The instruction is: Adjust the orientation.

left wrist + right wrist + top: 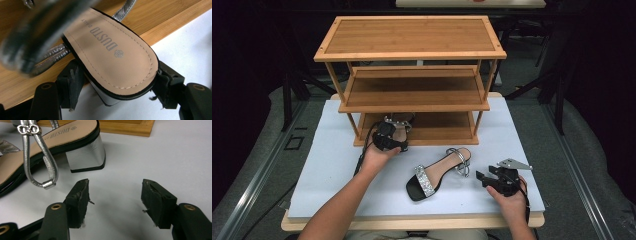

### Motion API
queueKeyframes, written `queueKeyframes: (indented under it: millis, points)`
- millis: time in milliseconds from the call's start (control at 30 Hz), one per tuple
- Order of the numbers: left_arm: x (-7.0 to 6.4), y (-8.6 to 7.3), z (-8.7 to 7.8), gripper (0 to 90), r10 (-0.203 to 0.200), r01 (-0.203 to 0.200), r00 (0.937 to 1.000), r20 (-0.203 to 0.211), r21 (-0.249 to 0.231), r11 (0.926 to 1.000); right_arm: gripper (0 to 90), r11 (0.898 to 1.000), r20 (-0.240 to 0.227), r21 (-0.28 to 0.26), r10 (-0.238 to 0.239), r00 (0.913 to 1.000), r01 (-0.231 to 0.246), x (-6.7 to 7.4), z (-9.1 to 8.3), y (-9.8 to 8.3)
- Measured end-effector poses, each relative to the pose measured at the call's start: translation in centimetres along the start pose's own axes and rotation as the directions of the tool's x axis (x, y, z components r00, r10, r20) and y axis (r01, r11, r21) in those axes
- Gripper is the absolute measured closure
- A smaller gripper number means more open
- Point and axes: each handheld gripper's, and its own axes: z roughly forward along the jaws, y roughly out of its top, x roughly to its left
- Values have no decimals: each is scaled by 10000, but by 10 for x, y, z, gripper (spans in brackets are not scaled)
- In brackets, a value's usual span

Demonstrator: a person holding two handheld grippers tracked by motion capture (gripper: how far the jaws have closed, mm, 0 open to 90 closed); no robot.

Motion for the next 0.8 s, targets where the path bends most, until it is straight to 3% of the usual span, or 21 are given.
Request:
queueKeyframes:
  millis: [467, 600, 700, 800]
  points:
    - [3, -2, -4, 322, -133, 132, 9997, 221, 50, 9999, 387, 10000, -5, 54, 10, 10000, -10, 1, 1, 0]
    - [3, -8, -18, 322, -112, 115, 9992, 387, -70, 9999, 387, 10000, 5, -17, -12, 10000, 12, 1, 0, 0]
    - [7, -24, -39, 331, -108, 131, 9983, 578, -399, 9991, 388, 10000, 49, -27, -50, 10000, 50, 1, -2, 1]
    - [11, -35, -49, 354, -165, 196, 9974, 705, -434, 9989, 390, 9999, -38, -147, -48, 10000, 48, 2, -5, 4]
